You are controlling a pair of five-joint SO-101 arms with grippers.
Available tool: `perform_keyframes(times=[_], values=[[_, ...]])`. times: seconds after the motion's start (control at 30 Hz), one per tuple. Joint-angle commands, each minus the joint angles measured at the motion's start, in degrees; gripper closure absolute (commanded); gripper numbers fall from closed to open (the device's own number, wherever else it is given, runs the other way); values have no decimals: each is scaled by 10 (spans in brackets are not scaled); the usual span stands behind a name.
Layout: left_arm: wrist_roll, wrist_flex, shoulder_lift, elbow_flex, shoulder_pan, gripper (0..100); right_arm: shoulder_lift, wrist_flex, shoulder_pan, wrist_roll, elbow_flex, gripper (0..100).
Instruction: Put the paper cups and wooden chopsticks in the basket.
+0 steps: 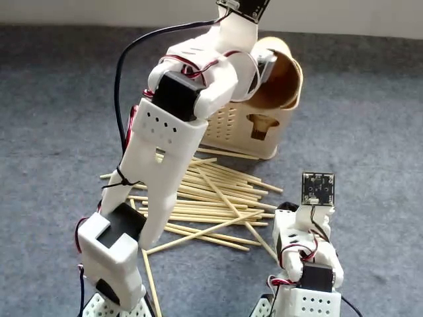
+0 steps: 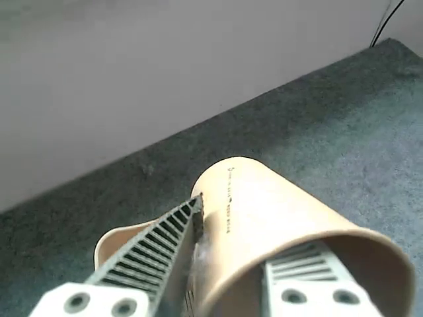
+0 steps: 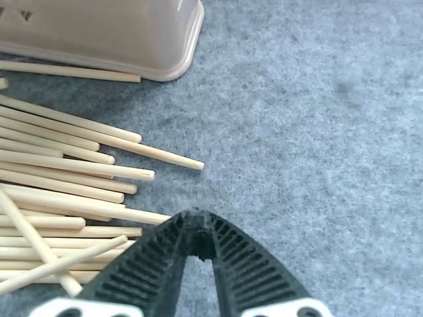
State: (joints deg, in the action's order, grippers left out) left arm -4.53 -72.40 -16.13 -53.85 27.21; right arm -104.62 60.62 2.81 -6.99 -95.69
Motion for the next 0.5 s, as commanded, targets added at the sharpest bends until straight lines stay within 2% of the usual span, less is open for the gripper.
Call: perform_keyframes(times=[0.0,0.2,0.47], values=[[-4,59,6,-10,10,863,-6,-12,6,-7,-61,993],[-4,71,5,-8,12,863,-6,-12,6,-7,-61,993],[-5,24,6,-10,34,862,-6,-12,6,-7,-61,993]])
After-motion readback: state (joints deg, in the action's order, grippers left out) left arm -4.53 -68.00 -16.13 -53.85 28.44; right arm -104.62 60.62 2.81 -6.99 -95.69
